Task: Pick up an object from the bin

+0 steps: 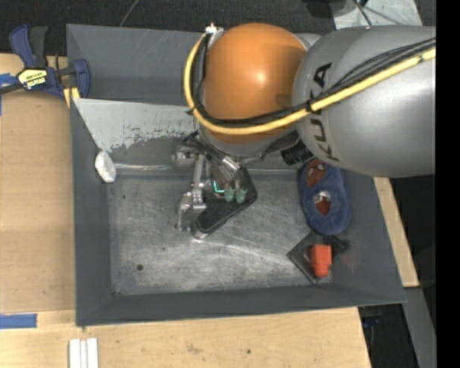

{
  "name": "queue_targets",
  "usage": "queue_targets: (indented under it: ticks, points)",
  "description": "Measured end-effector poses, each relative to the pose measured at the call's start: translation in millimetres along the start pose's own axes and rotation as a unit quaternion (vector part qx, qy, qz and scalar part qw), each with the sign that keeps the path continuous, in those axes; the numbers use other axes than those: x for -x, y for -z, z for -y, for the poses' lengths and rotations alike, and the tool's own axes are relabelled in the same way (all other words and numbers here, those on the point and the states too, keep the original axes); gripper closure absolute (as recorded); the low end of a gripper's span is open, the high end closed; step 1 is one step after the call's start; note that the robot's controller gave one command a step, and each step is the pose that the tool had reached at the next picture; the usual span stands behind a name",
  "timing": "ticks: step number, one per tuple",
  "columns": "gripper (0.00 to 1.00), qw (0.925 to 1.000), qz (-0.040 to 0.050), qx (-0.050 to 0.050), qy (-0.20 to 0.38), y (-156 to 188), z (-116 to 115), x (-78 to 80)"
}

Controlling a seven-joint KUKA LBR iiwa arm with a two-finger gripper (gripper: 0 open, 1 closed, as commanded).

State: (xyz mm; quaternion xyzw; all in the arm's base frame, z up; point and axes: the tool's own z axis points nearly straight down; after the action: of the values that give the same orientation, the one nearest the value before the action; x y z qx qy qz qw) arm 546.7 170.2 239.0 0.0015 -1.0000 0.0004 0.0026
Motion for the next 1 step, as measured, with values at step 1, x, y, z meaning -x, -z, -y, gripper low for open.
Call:
queue_targets:
  ticks: [1]
  points:
    - [0.00, 0.9997, 0.0011, -0.002, 0.025, -58.3, 83.8, 20.1]
